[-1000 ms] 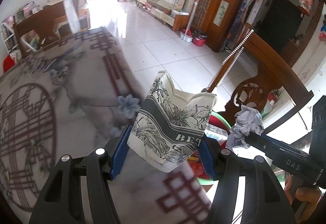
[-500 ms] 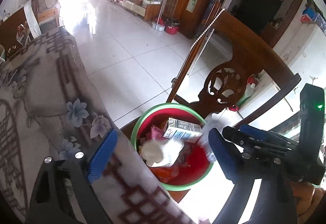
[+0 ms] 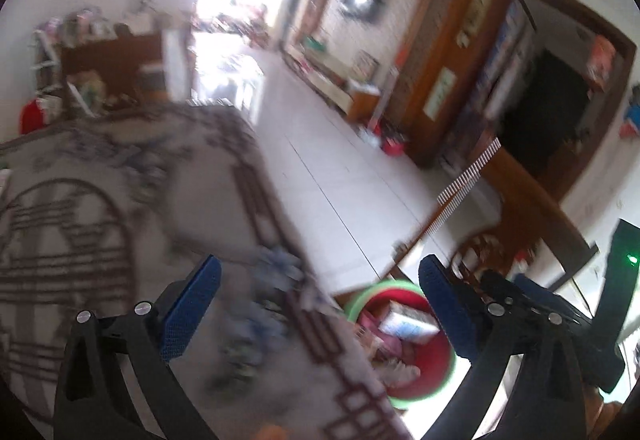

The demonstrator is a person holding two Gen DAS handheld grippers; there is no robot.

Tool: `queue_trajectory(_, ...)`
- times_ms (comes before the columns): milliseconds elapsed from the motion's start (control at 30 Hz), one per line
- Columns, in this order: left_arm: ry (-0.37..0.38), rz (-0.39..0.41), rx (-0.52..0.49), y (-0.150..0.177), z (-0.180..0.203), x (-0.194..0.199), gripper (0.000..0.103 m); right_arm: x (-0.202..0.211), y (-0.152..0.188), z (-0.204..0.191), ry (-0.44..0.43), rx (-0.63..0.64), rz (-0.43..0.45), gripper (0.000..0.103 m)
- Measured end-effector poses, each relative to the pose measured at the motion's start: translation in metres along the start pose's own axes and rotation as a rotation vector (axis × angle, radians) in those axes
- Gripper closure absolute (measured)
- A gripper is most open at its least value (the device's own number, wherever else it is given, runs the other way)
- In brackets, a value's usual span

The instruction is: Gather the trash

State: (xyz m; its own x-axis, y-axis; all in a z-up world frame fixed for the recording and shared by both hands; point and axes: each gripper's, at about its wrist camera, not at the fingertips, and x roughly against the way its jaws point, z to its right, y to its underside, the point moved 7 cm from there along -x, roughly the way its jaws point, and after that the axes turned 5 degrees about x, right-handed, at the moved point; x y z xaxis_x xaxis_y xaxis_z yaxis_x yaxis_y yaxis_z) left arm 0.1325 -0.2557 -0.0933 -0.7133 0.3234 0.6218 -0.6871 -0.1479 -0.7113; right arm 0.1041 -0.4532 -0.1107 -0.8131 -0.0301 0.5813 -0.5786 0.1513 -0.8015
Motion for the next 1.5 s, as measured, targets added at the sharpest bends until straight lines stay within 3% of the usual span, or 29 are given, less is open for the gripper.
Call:
queue_trajectory(67, -0.032, 0.059, 0.007, -0.009, -0.018, 0.017, 0.008, 0.01, -0.008, -0.027, 0.033, 0.045, 0.076, 0.005)
queue_trajectory(233, -0.103, 0.172, -0.006, -0.026, -0.062, 0.062, 0.008, 0.021, -0.008, -0.084, 0.033, 0.092, 0.116, 0.005)
queue_trajectory(700, -0.218, 0.241, 0.009, -0.033, -0.163, 0.135, 0.008, 0.044, 0.019, -0.189, 0.048, 0.093, 0.128, 0.005)
queue_trajectory(1100, -0.209, 0.228, 0.018, -0.03, -0.196, 0.164, 0.008, 0.063, 0.028, -0.237, 0.059, 0.146, 0.121, 0.005)
queue_trajectory(1500, -0.175, 0.226, 0.012, -0.032, -0.19, 0.169, 0.008, 0.065, 0.034, -0.236, 0.077, 0.136, 0.101, 0.005)
